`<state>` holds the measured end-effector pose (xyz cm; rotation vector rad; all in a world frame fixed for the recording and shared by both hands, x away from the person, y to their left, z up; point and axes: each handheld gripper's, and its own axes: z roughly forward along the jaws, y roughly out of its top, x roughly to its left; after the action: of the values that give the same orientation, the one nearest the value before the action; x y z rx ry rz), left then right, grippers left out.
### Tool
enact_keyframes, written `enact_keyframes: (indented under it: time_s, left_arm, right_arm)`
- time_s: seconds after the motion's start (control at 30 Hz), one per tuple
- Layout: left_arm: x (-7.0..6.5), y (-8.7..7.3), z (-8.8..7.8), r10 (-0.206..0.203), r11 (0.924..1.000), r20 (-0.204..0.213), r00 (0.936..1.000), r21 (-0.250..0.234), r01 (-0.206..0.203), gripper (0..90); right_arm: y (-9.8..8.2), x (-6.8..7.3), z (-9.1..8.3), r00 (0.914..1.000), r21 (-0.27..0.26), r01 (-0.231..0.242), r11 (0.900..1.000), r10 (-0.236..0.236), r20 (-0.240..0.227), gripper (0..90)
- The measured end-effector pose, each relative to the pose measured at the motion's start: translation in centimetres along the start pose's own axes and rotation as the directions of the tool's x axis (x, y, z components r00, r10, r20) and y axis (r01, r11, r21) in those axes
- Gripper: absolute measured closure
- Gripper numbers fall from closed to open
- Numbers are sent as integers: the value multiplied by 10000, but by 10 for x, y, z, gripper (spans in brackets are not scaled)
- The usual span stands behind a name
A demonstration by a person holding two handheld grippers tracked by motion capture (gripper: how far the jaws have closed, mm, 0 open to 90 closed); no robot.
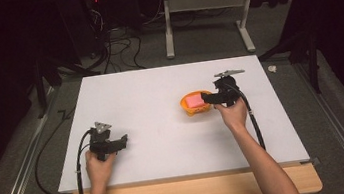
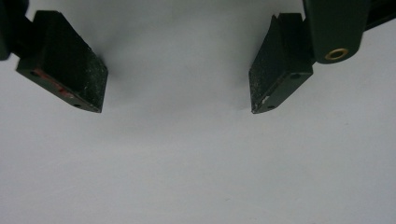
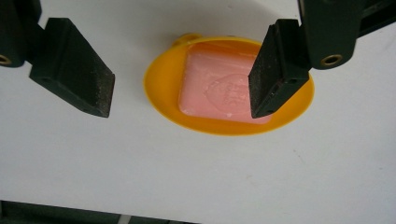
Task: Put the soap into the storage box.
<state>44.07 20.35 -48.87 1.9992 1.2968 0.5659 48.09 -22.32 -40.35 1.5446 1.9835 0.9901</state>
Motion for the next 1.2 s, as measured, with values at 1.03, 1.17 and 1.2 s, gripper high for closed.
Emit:
enact_keyframes:
  time_s: [1.03,1.17,1.2]
  left_arm:
    - [0,0,0,14,10000,-10,10000,2,-14,199]
    - [0,0,0,20,10000,-12,10000,6,-20,199]
    - [0,0,0,18,10000,-13,10000,5,-18,199]
  right_arm:
    - [-14,-25,-28,9996,-531,181,9984,-168,235,250]
    - [-16,-28,-32,9997,-609,107,9981,-93,232,251]
    - [-17,-29,-33,9997,-603,73,9982,-59,232,251]
